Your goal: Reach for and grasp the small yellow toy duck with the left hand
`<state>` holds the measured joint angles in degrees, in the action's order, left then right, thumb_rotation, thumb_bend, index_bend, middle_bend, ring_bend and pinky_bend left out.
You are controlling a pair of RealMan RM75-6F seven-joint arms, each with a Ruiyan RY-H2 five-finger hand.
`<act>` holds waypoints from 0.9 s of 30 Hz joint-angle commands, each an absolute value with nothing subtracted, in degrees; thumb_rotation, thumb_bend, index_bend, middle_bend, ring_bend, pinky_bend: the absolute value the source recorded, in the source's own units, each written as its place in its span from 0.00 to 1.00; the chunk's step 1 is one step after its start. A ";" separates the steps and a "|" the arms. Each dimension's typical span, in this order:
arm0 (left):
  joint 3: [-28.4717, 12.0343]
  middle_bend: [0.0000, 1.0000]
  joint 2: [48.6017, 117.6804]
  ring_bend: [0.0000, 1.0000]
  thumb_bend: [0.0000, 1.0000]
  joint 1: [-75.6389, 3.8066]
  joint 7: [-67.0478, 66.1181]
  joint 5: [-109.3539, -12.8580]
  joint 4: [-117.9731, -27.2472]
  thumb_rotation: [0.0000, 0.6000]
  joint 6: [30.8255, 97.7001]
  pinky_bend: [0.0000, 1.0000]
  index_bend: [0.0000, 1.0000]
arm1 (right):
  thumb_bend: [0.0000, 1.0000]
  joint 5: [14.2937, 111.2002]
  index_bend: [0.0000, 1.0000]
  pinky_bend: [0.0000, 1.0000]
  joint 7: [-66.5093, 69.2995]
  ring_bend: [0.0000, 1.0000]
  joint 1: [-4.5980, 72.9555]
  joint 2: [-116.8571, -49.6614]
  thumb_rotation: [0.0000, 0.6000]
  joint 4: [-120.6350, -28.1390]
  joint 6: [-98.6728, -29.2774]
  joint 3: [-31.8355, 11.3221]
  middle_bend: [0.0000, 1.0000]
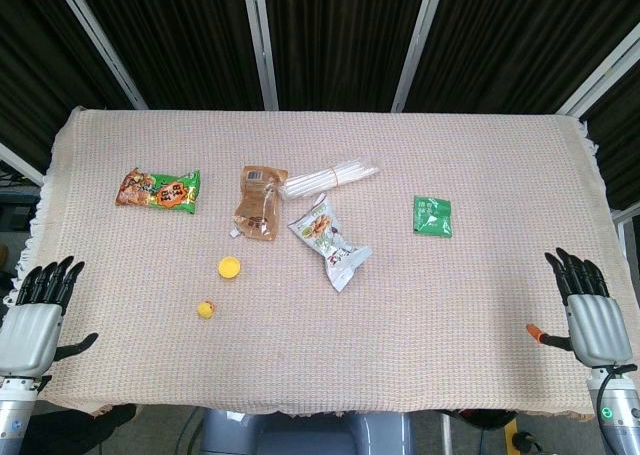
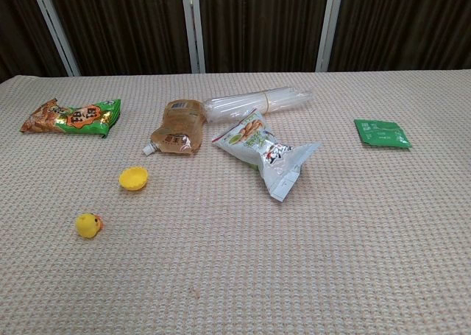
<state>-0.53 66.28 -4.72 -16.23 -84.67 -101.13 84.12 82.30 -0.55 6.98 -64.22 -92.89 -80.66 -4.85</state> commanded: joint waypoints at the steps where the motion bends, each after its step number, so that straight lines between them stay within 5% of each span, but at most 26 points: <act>1: -0.47 0.00 66.26 0.00 0.00 -4.70 -16.28 -84.96 -101.09 1.00 84.27 0.00 0.00 | 0.01 82.33 0.00 0.00 -0.60 0.00 6.95 -64.18 1.00 -92.94 -80.68 -4.81 0.00; 20: -0.01 0.00 66.03 0.00 0.00 -5.80 -16.86 -85.53 -101.43 1.00 82.01 0.00 0.00 | 0.01 81.96 0.00 0.00 -0.60 0.00 6.79 -64.21 1.00 -92.95 -80.61 -4.78 0.00; 27: -0.62 0.00 67.10 0.00 0.11 -9.10 -20.40 -84.59 -102.91 1.00 76.90 0.00 0.22 | 0.01 82.21 0.00 0.00 -0.19 0.00 6.67 -63.96 1.00 -93.28 -80.83 -4.73 0.00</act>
<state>-0.36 66.58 -8.01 -19.20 -85.27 -102.38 78.52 82.06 -0.15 6.67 -63.99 -93.21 -80.77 -4.79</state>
